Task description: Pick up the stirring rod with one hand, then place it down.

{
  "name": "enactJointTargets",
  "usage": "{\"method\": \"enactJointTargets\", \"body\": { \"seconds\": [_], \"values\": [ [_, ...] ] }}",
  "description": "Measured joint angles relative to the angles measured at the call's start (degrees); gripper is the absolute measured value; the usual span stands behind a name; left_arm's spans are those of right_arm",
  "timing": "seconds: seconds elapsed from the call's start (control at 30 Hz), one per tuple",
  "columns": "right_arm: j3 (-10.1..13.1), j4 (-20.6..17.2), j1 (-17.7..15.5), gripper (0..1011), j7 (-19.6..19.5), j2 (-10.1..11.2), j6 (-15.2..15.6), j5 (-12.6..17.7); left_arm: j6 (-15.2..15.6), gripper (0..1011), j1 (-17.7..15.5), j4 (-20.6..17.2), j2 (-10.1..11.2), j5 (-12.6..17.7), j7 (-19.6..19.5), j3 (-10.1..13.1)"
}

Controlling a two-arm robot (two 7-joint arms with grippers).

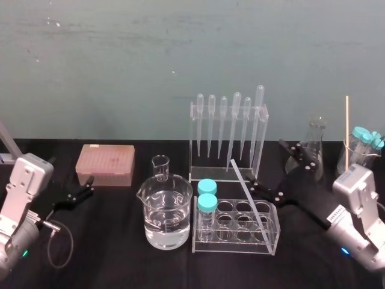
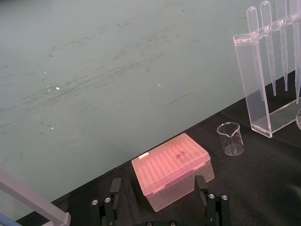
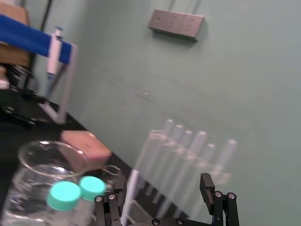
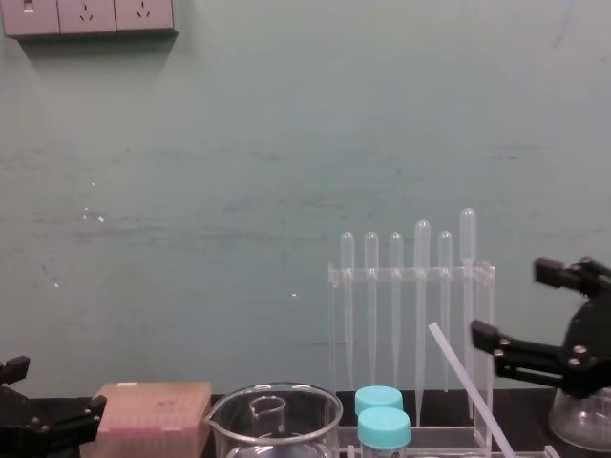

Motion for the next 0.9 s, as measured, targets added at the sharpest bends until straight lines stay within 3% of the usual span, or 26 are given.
{"method": "enactJointTargets", "body": {
  "seconds": [0.1,0.13,0.17,0.23,0.47,0.67,0.9],
  "values": [
    [-0.4,2.1,1.7,1000,5.1,-1.2,0.9,4.8,0.0,1000,0.0,0.0,0.0,0.0,0.0,0.0],
    [-0.5,3.3,2.5,1000,7.7,-1.8,2.0,7.7,0.0,1000,0.0,0.0,0.0,0.0,0.0,0.0],
    [-0.5,3.3,2.5,1000,7.7,-1.8,2.0,7.7,0.0,1000,0.0,0.0,0.0,0.0,0.0,0.0],
    [-0.6,5.6,4.0,1000,12.6,-3.1,4.8,12.9,0.0,1000,0.0,0.0,0.0,0.0,0.0,0.0],
    [-0.1,10.1,6.8,1000,20.3,-5.8,11.9,20.9,0.0,1000,0.0,0.0,0.0,0.0,0.0,0.0],
    [0.3,12.7,8.3,1000,22.9,-7.3,16.6,23.5,0.0,1000,0.0,0.0,0.0,0.0,0.0,0.0],
    [0.8,13.9,8.8,1000,23.1,-8.1,19.3,23.6,0.0,1000,0.0,0.0,0.0,0.0,0.0,0.0]
  ]
}}
